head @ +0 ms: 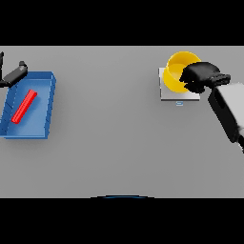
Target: Pick up the red beaker and tilt it to pour out 1 green nut into yellow bowl. Pick up the yellow bowl and place it on the metallic measuring scale.
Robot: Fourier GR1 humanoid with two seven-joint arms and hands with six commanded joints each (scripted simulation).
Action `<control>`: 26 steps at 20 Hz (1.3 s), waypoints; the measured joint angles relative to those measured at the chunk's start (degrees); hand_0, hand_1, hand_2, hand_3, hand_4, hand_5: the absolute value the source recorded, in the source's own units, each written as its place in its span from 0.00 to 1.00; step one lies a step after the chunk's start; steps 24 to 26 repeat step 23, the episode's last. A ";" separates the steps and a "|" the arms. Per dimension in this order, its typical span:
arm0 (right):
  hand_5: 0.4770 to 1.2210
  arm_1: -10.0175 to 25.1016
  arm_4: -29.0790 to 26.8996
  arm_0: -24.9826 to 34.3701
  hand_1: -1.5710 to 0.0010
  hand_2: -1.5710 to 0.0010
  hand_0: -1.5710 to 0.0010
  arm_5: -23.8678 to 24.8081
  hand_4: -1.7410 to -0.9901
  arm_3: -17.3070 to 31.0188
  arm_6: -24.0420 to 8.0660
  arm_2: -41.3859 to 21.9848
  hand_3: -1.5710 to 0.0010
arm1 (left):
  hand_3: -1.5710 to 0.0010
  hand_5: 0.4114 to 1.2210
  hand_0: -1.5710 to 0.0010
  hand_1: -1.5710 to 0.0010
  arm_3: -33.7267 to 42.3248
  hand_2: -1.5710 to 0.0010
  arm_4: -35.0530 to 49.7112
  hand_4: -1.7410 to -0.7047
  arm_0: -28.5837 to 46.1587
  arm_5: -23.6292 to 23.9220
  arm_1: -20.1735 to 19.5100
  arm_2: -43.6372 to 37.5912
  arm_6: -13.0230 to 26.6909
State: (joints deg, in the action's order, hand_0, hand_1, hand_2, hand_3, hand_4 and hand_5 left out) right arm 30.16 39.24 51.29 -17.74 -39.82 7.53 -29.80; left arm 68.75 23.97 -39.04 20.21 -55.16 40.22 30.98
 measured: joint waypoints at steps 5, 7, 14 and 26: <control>1.00 -0.64 -1.21 -0.12 0.27 0.25 0.10 -0.51 0.13 1.08 -0.10 0.34 0.12 | 1.00 0.45 1.00 1.00 -0.90 1.00 0.57 0.87 -0.05 -1.01 0.04 -0.47 -0.81; 0.82 -1.09 -1.94 0.45 0.42 0.42 0.24 -1.24 0.19 1.64 -1.28 1.10 0.30 | 1.00 0.45 1.00 1.00 -0.61 1.00 0.56 0.86 0.04 -1.03 0.01 -0.42 -1.16; 0.52 -0.96 -3.36 0.68 0.82 0.78 0.76 -4.46 0.32 2.39 -2.25 1.86 0.64 | 1.00 0.44 1.00 1.00 -0.73 1.00 0.22 0.86 0.15 -0.76 0.35 -0.31 -2.18; 0.43 0.19 -1.55 0.54 0.98 0.96 0.97 -4.36 0.44 3.08 -0.70 0.26 0.83 | 1.00 0.44 1.00 1.00 1.20 1.00 -0.13 0.86 0.30 0.60 -0.12 0.12 -0.19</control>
